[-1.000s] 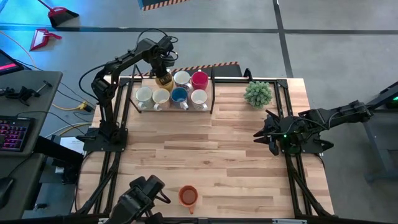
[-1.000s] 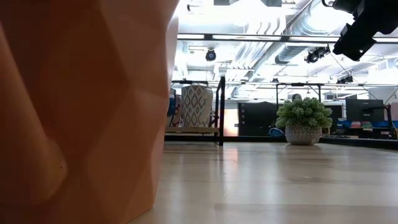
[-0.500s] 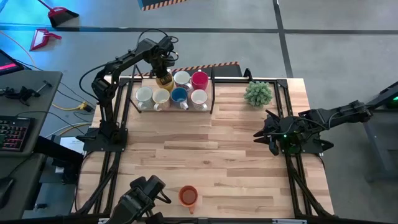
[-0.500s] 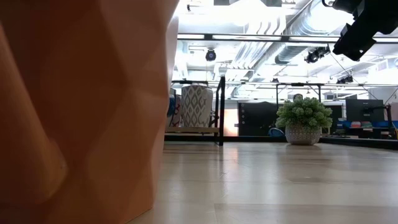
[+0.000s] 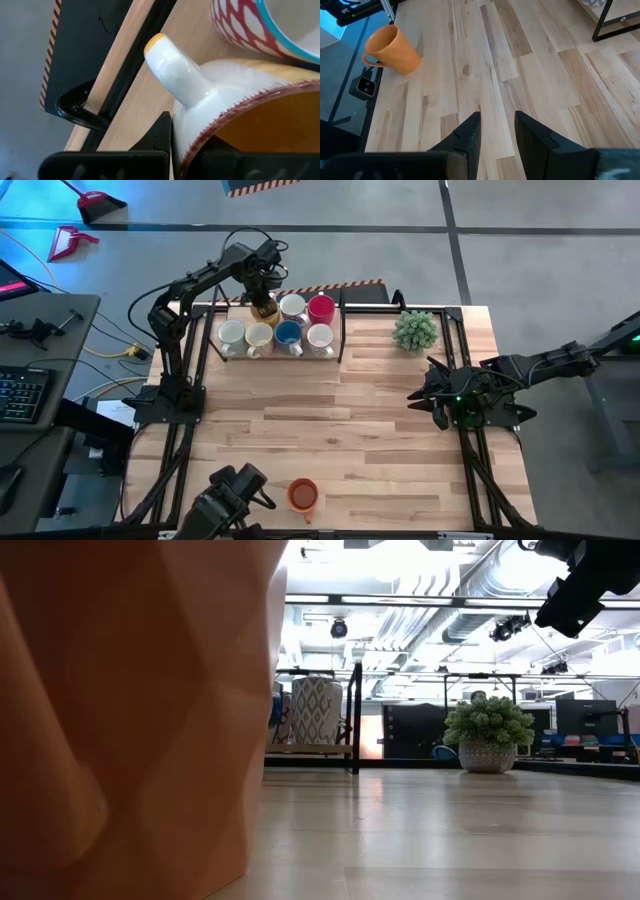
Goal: Place coffee mugs
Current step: Put the yellow mug on the shelf
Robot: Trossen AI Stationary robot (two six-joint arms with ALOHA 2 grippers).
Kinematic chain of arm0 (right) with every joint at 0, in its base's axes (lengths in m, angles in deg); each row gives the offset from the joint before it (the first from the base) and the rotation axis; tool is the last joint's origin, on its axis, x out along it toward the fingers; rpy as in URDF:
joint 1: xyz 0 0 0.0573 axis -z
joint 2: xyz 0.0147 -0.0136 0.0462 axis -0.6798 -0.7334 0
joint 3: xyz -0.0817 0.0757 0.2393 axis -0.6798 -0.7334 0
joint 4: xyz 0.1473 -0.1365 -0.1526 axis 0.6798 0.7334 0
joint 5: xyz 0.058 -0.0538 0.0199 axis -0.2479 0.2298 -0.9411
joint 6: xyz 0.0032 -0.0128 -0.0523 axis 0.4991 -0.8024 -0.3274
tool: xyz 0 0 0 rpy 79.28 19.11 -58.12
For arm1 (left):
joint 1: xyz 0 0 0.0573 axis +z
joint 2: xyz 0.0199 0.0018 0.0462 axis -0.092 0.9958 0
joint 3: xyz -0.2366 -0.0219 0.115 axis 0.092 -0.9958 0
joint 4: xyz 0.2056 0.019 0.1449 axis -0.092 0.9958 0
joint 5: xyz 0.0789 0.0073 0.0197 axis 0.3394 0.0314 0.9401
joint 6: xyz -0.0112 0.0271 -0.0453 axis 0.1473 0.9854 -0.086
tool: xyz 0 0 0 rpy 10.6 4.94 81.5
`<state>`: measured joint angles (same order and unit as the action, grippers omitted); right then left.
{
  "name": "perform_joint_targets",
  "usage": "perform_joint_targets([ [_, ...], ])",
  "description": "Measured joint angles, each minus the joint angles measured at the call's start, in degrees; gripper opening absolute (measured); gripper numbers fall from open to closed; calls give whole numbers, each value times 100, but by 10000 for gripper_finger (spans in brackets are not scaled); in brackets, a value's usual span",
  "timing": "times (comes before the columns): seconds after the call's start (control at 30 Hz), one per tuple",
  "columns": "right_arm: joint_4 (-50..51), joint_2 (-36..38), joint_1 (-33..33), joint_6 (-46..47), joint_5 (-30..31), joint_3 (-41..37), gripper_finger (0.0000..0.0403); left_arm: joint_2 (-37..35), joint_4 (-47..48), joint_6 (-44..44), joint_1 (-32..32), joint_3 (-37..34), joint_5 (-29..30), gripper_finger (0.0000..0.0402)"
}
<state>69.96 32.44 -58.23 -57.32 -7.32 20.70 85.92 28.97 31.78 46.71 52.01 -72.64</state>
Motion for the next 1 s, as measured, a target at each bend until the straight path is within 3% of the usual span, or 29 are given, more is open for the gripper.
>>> perform_joint_targets([
  [0.83, -64, -2, -2, 120, -113, 0, 99, 289, 19, 55, 50, 70, -51, 4],
  [1.0, -47, -2, -2, 120, -119, 0, 99, 289, 76, 19, 47, 70, -111, 25],
])
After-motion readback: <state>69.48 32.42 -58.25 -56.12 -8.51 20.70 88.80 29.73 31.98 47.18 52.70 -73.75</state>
